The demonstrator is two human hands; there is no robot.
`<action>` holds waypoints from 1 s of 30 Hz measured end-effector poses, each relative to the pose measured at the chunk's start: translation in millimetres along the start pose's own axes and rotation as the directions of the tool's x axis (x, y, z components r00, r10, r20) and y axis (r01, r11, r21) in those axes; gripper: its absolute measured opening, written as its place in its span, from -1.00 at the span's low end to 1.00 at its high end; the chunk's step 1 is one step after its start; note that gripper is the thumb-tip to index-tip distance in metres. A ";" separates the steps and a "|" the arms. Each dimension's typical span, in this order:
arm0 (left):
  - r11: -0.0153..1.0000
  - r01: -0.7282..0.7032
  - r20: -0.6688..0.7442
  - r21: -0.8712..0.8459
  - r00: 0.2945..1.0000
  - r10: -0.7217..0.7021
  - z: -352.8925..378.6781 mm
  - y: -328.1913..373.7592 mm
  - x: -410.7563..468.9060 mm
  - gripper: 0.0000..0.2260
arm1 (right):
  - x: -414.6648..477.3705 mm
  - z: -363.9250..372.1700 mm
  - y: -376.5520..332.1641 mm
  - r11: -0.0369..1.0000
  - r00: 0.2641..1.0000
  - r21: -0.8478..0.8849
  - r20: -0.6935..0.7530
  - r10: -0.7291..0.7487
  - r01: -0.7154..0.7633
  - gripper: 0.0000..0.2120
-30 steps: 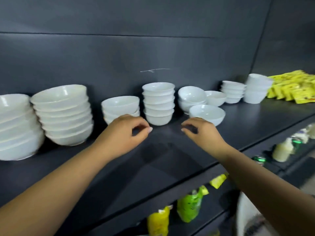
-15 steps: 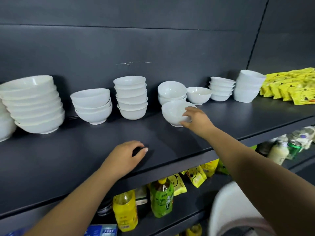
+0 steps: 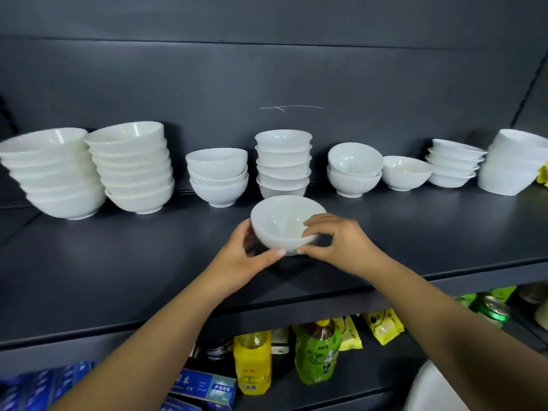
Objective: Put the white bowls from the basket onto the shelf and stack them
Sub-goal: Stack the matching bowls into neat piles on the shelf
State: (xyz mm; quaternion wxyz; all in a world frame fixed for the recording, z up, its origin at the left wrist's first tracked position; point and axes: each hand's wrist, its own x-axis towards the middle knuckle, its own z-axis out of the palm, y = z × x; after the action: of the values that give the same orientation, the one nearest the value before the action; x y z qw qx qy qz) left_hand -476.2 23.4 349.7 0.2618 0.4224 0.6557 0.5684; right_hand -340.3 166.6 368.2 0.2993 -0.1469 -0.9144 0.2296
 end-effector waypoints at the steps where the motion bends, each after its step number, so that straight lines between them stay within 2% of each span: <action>1: 1.000 -0.012 -0.007 0.004 1.000 0.012 -9.0 -4.0 -3.3 -0.21 | 3.8 5.6 -4.4 0.999 0.999 0.030 0.020 -0.025 0.024 -0.77; 5: 1.000 -0.004 -0.079 0.011 0.997 0.005 -42.8 -10.2 -12.4 -0.24 | 22.5 30.0 -19.4 0.986 0.988 0.126 0.097 -0.118 0.105 -0.79; 7: 0.994 0.015 -0.140 0.109 0.990 0.000 -53.3 -4.7 -10.8 -0.20 | 31.5 39.0 -27.3 0.982 0.983 0.146 0.123 -0.138 0.120 -0.77; 8: 0.987 0.040 -0.171 0.155 0.985 -0.013 -57.5 -2.5 -8.3 -0.10 | 34.5 41.7 -30.3 0.981 0.982 0.162 0.134 -0.132 0.110 -0.76; 10: 0.980 0.047 -0.151 0.193 0.988 -0.018 -62.0 1.1 -0.8 -0.03 | 37.1 42.0 -31.5 0.979 0.983 0.190 0.153 -0.103 0.073 -0.70; 12: 0.979 -0.004 -0.083 0.203 0.996 0.021 -60.1 0.4 7.3 -0.14 | 36.4 38.0 -26.3 0.980 0.985 0.197 0.161 -0.068 0.036 -0.65; 16: 0.981 -0.095 -0.031 0.172 0.994 0.102 -48.8 -2.1 29.8 -0.19 | 29.0 21.6 -7.5 0.976 0.995 0.208 0.084 0.055 -0.072 -0.67; 19: 0.975 -0.118 0.053 0.187 0.993 0.109 -33.5 -0.6 45.4 -0.11 | 16.9 6.5 6.2 0.969 0.992 0.218 0.070 0.106 -0.119 -0.68; 22: 0.970 -0.181 0.089 0.165 0.982 0.168 -7.1 2.1 61.3 -0.15 | 6.3 -10.6 25.1 0.985 0.995 0.142 0.043 0.091 -0.096 -0.73; 26: 0.974 -0.222 0.087 0.055 0.972 0.217 39.5 24.0 94.8 -0.16 | 6.2 -56.1 52.1 1.000 0.987 0.007 -0.162 0.000 0.001 -0.72; 30: 0.973 -0.223 0.124 -0.057 0.966 0.228 80.2 60.0 144.1 0.10 | 31.8 -113.6 66.7 0.995 0.966 -0.100 -0.254 -0.055 0.030 -0.80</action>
State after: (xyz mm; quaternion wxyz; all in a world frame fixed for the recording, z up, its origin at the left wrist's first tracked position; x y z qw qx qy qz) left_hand -467.7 188.1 410.1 0.2465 0.5245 0.5726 0.5799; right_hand -286.4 274.0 430.8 0.4126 -0.1699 -0.8808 0.1583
